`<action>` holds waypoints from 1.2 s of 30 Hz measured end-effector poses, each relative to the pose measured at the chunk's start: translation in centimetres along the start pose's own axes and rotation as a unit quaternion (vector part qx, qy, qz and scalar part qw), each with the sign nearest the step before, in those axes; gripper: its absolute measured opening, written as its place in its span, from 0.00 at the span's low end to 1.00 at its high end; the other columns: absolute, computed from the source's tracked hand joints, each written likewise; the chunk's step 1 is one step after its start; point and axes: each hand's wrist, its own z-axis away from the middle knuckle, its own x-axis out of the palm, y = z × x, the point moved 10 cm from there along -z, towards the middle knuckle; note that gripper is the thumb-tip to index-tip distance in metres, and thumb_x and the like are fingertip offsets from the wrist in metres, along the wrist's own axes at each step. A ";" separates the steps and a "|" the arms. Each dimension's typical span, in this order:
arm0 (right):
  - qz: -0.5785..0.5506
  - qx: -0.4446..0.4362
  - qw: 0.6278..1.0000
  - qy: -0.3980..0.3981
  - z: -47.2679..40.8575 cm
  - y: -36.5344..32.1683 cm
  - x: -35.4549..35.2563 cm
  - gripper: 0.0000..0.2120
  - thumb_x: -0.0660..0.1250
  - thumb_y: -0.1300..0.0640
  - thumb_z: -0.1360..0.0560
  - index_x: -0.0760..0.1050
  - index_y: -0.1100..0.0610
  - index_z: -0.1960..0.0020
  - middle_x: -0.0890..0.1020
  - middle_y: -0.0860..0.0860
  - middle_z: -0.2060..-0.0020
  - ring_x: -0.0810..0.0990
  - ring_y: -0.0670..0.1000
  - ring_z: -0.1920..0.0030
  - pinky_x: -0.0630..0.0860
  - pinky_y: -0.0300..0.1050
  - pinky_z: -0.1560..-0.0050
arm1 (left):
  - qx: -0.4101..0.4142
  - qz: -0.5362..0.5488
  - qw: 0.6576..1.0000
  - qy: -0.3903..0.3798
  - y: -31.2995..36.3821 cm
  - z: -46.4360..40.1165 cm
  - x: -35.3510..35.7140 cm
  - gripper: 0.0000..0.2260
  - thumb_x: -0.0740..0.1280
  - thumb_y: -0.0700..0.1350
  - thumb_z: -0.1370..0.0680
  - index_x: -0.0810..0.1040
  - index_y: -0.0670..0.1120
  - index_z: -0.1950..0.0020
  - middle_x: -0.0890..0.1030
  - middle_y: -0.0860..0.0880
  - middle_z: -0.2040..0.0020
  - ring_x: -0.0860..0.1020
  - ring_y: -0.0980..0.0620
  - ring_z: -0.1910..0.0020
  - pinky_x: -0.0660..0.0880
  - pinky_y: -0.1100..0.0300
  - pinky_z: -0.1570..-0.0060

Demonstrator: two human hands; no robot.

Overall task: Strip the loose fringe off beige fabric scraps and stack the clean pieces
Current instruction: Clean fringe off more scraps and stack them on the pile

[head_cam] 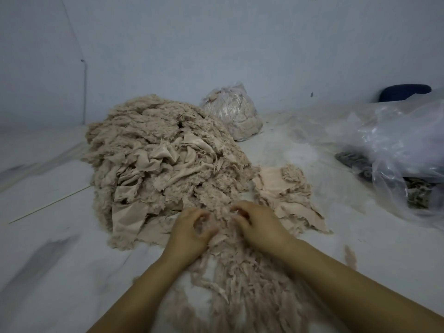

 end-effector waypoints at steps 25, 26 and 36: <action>-0.020 0.056 0.997 -0.048 5.1 -3.9 1.8 0.16 0.66 0.39 0.26 0.74 0.48 0.45 0.72 0.45 0.52 0.71 0.45 0.50 0.68 0.39 0.49 | -0.077 0.255 0.961 -0.069 -0.9 2.9 -3.7 0.07 0.65 0.39 0.22 0.74 0.44 0.60 0.71 0.50 0.71 0.68 0.59 0.74 0.65 0.68 0.73; -0.107 0.085 0.989 -0.060 4.8 -4.5 2.7 0.16 0.68 0.38 0.29 0.74 0.47 0.49 0.73 0.43 0.56 0.73 0.42 0.56 0.68 0.36 0.56 | -0.079 0.284 0.953 -0.077 -0.3 2.9 -3.4 0.07 0.65 0.39 0.22 0.74 0.43 0.60 0.72 0.50 0.71 0.69 0.59 0.74 0.67 0.68 0.73; -0.543 0.256 0.794 0.098 4.2 -0.3 2.3 0.07 0.63 0.62 0.21 0.74 0.65 0.45 0.81 0.62 0.53 0.82 0.59 0.55 0.81 0.55 0.52 | -0.030 0.194 0.969 -0.153 1.7 1.4 -2.2 0.08 0.67 0.42 0.22 0.78 0.48 0.61 0.74 0.54 0.74 0.69 0.62 0.76 0.66 0.70 0.73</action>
